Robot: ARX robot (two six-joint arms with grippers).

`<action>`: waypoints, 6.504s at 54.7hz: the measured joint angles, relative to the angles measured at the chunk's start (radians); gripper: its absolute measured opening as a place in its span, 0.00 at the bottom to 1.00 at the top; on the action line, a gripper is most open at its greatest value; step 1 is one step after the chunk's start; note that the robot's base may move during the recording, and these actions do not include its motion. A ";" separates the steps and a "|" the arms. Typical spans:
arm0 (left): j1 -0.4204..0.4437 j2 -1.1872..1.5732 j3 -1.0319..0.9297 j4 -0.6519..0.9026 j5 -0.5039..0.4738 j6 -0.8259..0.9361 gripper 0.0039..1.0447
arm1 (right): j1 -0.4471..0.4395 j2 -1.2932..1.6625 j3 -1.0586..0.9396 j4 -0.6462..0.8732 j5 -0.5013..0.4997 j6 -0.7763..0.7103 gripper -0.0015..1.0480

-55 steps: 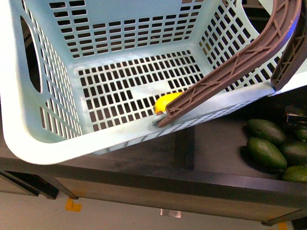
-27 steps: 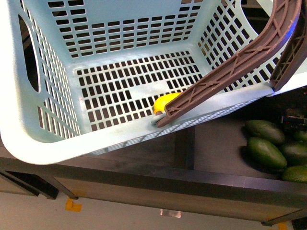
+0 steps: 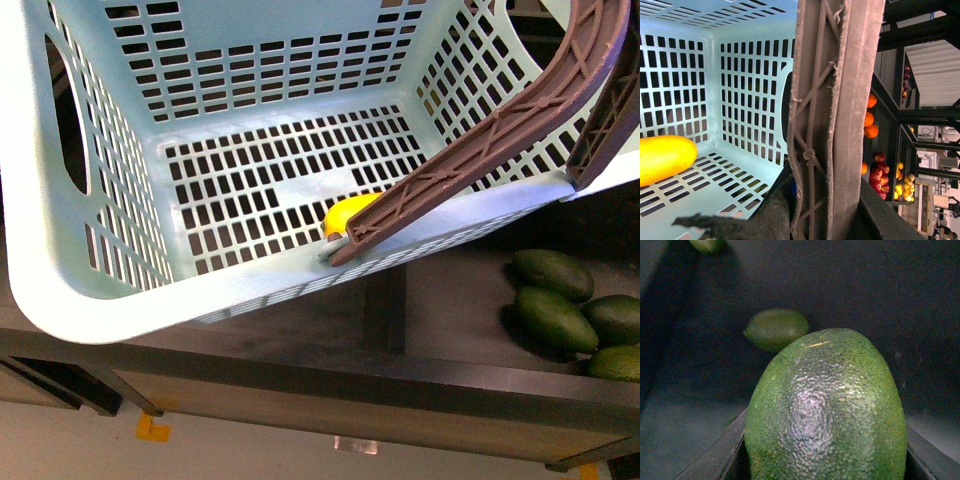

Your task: Pick mango and avocado into basket

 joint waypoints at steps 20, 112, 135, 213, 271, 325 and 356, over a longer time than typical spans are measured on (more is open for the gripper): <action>0.000 0.000 0.000 0.000 -0.002 0.000 0.18 | -0.051 -0.608 -0.337 -0.010 -0.139 0.118 0.54; 0.000 0.004 0.000 0.000 -0.008 0.003 0.18 | 0.570 -0.951 -0.540 0.155 0.537 0.132 0.39; 0.000 0.005 0.000 0.000 -0.004 0.002 0.18 | 0.455 -1.205 -0.735 0.091 0.425 0.122 0.02; 0.000 0.005 0.000 0.000 -0.004 0.001 0.18 | 0.322 -1.971 -0.864 -0.516 0.294 0.121 0.02; 0.000 0.005 0.000 0.000 -0.003 0.001 0.18 | 0.322 -2.205 -0.863 -0.755 0.294 0.121 0.62; 0.242 0.284 0.121 0.205 -0.427 -0.429 0.17 | 0.322 -2.205 -0.863 -0.755 0.293 0.121 0.92; 0.384 0.589 0.303 0.267 -0.336 -0.501 0.17 | 0.322 -2.205 -0.863 -0.755 0.293 0.121 0.92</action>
